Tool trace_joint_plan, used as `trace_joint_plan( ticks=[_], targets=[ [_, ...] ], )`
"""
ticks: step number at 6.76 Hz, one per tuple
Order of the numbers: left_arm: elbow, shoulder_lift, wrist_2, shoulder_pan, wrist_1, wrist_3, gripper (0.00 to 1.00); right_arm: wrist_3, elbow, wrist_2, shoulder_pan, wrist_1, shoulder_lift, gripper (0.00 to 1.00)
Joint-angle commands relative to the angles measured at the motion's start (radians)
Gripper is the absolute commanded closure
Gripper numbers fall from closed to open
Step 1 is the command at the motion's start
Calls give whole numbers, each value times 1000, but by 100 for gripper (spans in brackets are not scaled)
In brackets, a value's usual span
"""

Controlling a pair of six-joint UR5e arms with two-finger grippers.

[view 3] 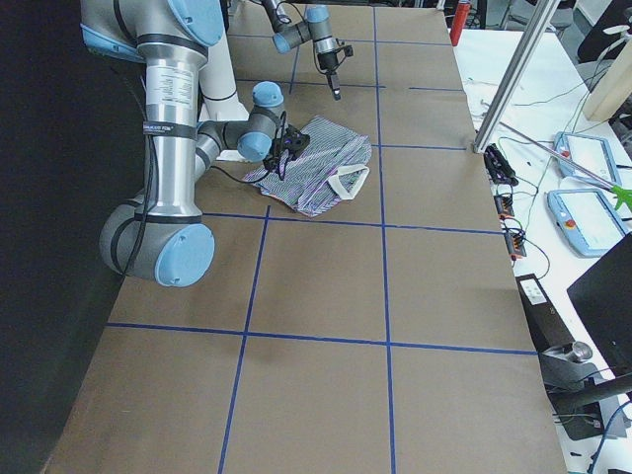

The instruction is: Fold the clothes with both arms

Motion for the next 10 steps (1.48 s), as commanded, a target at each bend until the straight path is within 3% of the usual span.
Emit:
trace_joint_plan(
  ticks=[1, 2, 4, 7, 8, 9, 10],
  targets=[
    [8, -53, 62, 89, 155, -21, 27, -43, -59, -1, 96, 0, 57, 0],
    [9, -63, 65, 118, 192, -22, 30, -45, -59, -1, 99, 0, 57, 0],
    [12, -61, 66, 125, 196, -21, 49, -45, -68, -1, 99, 2, 57, 0],
    [20, -58, 66, 126, 214, -19, 54, -45, -73, -1, 96, 6, 60, 0],
    [20, -60, 66, 124, 214, -19, 63, -45, -75, -1, 96, 6, 60, 0],
    [21, -60, 66, 124, 214, -13, 100, -45, -75, -1, 96, 6, 60, 0],
    [12, -57, 65, 115, 216, -4, 100, -45, -78, -1, 96, 6, 60, 0]
  ],
)
